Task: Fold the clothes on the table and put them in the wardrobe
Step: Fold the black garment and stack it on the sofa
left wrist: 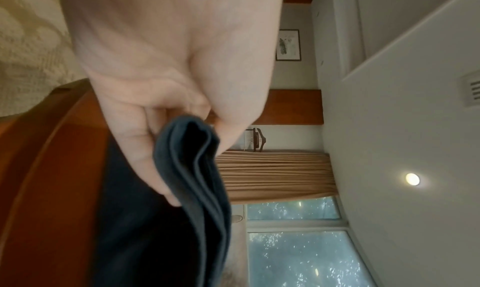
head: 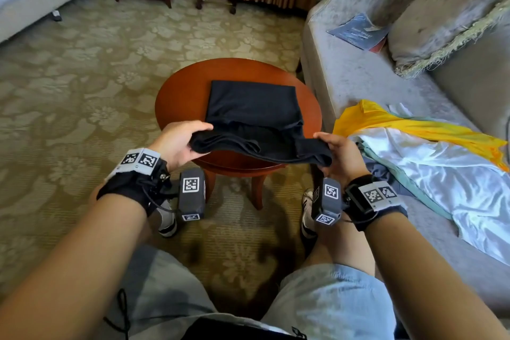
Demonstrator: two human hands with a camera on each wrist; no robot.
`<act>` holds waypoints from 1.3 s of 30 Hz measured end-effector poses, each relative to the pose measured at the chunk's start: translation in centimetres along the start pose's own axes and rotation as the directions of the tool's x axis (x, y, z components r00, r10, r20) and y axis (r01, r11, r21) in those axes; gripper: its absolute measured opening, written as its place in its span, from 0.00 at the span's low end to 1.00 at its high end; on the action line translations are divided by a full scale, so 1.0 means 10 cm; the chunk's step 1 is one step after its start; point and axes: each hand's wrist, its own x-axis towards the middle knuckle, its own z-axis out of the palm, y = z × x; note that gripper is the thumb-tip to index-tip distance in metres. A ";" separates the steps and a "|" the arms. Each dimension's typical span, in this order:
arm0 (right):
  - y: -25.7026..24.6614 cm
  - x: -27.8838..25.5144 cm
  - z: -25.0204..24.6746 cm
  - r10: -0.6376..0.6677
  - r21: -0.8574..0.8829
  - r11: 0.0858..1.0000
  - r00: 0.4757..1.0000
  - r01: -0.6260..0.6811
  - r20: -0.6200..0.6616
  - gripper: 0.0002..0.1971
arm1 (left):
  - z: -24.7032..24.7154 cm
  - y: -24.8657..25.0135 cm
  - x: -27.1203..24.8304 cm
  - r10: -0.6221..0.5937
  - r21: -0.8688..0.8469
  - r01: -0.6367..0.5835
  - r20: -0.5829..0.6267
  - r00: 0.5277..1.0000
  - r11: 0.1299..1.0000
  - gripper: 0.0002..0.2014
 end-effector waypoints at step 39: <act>-0.24 2.65 0.32 -0.293 -0.717 0.694 0.933 0.058 -0.209 0.07 | 0.04 0.47 2.52 0.347 0.612 -0.198 -0.134 0.928 0.766 0.14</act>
